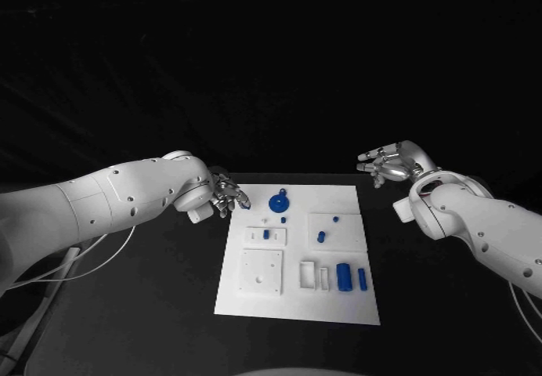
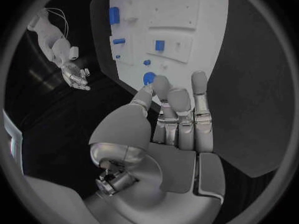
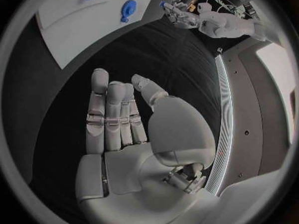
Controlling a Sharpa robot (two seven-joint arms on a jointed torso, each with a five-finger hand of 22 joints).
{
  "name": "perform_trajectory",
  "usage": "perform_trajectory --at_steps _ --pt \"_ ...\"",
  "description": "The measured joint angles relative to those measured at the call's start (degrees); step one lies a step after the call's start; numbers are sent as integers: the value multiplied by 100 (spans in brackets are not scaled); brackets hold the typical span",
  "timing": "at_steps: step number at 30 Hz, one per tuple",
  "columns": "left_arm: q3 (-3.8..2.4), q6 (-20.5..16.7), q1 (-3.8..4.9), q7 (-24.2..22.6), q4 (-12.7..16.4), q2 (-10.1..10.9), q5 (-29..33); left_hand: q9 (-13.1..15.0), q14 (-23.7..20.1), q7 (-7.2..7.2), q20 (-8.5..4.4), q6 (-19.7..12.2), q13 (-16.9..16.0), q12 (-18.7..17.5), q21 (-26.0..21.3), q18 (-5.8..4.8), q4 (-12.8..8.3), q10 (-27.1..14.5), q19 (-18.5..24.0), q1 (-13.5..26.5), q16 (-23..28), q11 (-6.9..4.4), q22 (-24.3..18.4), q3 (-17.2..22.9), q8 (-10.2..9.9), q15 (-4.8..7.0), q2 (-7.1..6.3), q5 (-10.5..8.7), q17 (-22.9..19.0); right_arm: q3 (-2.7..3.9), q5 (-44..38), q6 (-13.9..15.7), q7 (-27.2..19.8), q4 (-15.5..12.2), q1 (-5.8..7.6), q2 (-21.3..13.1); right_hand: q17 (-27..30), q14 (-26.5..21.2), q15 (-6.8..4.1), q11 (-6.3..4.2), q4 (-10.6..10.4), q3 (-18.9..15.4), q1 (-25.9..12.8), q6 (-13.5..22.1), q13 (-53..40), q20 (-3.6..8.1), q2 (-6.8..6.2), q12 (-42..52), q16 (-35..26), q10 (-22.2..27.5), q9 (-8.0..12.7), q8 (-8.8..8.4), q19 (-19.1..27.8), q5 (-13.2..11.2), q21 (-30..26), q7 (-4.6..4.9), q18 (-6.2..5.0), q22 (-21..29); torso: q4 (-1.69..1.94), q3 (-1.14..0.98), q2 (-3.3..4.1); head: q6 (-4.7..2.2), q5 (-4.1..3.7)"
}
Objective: Assemble the parts on the task board
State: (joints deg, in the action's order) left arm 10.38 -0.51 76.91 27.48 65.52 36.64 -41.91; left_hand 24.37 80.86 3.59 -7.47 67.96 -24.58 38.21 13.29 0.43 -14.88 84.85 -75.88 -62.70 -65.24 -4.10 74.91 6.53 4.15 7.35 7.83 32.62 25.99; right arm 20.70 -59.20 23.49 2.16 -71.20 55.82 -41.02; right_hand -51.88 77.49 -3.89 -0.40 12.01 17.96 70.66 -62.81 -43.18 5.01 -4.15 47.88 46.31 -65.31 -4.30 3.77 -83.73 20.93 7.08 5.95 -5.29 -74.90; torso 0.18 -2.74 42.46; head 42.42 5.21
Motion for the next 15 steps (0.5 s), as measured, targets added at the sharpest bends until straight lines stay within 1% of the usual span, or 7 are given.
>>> perform_trajectory --at_steps 5,7,9,13,15 --pt "169 -217 -2 32 264 82 23 14 1 0 0 0 0 97 70 0 -2 0 0 18 -45 0 0 2 -11 0 -12 23 54 0 0 -13 2 1 0 -2 0 0 0 0 0 0 0 -1 0 0 0 0 0 0 0 0 0 0 0 -1 0 0 1 0 1 16 12" --pt "217 -291 -6 35 328 92 23 93 1 0 1 0 0 133 90 0 6 0 1 18 -72 0 0 10 -21 0 -12 27 74 0 0 -19 3 0 -1 -3 0 0 0 0 0 0 0 -1 0 0 0 0 0 0 0 0 0 27 0 -1 0 0 -1 -1 5 21 15" --pt "261 -374 -15 36 387 95 23 94 1 0 22 0 12 133 126 0 18 0 22 26 -73 0 0 22 -22 0 -20 28 85 0 0 -24 4 -1 -1 -2 0 0 0 0 0 0 0 -1 0 0 0 0 0 0 0 0 0 37 0 -1 0 0 -3 -2 9 27 18" --pt "310 -503 -42 37 474 90 10 98 1 0 22 0 14 216 136 0 19 0 22 36 -119 0 4 23 -22 -1 -29 61 116 0 0 -31 5 -1 -2 -2 0 0 0 0 16 16 0 -2 0 0 0 0 0 0 0 0 0 41 0 -2 0 0 -9 -4 14 46 14" --pt "322 -561 -62 37 507 79 0 188 1 0 22 0 14 217 156 0 21 0 22 41 -129 1 4 25 -34 -1 -35 62 122 0 0 -34 6 -1 -2 -2 0 0 0 0 16 16 0 -2 0 0 0 0 0 0 0 0 0 78 0 -3 0 0 -9 -5 14 60 10"
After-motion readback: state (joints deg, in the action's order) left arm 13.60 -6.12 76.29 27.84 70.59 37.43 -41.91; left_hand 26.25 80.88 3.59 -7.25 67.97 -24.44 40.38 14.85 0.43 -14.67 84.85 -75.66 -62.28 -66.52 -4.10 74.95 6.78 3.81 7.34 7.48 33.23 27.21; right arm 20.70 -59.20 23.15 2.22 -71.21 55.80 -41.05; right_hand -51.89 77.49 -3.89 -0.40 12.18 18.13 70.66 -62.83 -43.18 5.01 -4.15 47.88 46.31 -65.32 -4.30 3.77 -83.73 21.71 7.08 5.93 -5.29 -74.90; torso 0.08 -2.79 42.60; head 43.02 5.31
